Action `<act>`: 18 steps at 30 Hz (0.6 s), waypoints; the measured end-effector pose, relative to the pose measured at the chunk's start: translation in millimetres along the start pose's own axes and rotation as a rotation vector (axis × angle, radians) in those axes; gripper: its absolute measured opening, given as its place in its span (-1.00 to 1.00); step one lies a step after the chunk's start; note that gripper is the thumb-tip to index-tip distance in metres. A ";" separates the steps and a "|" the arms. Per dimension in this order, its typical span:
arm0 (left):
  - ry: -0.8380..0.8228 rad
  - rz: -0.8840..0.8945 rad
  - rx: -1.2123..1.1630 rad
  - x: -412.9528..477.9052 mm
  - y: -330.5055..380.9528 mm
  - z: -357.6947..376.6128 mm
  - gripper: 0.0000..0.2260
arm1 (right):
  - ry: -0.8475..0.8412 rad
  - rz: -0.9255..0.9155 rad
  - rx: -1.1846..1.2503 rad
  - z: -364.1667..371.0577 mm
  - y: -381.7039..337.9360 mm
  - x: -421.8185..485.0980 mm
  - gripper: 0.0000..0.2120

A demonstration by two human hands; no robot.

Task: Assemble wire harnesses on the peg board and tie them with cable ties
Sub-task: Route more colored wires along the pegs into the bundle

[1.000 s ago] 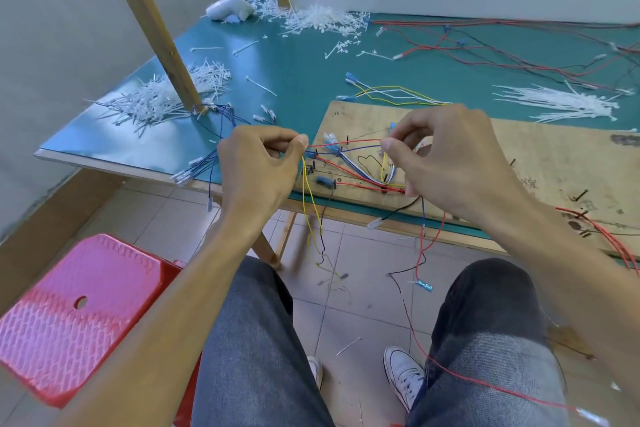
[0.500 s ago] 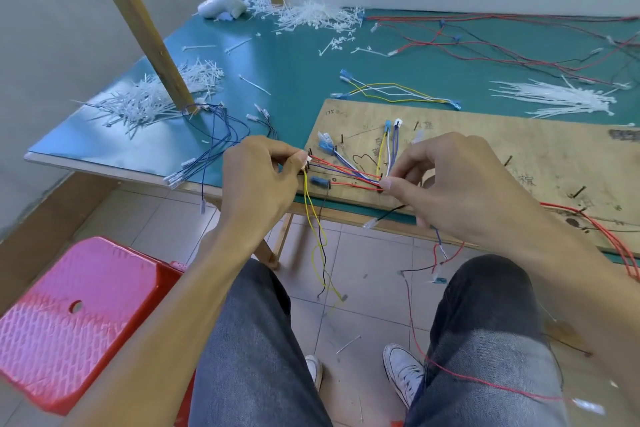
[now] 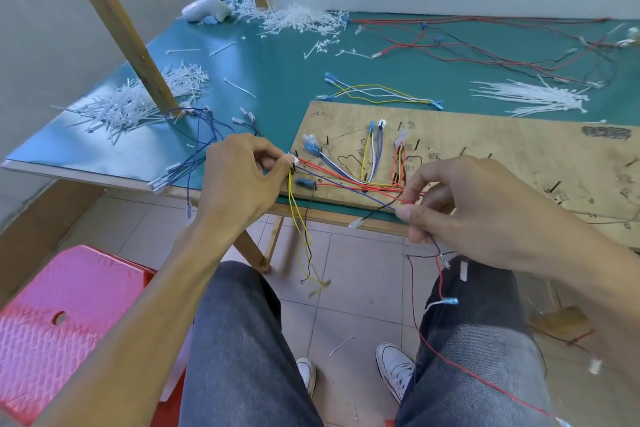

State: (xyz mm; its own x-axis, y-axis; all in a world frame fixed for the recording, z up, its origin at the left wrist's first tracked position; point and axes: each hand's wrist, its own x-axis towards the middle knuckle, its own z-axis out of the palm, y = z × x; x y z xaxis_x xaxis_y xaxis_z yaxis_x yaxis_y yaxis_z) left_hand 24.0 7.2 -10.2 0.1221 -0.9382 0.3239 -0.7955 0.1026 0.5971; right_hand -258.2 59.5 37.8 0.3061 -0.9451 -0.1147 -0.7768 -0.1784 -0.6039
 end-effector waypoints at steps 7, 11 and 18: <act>-0.063 -0.129 0.065 11.8 7.5 -5.9 -0.78 | -0.054 0.076 -0.036 -8.8 17.8 -17.3 -0.77; -0.065 -0.183 0.037 12.8 8.6 -4.8 -0.81 | -0.078 0.083 0.009 -26.1 41.5 -32.8 -0.84; -0.101 -0.302 -0.125 13.5 5.5 -2.0 -0.86 | 0.015 0.137 0.386 -55.4 94.5 -53.5 -0.43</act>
State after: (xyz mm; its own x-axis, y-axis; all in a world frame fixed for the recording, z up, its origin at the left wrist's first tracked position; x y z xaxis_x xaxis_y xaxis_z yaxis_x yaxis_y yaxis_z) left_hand 22.5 -4.3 -1.1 0.2769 -0.9597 0.0479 -0.6524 -0.1512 0.7426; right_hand -378.5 78.1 30.6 0.2034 -0.9574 -0.2049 -0.5454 0.0630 -0.8358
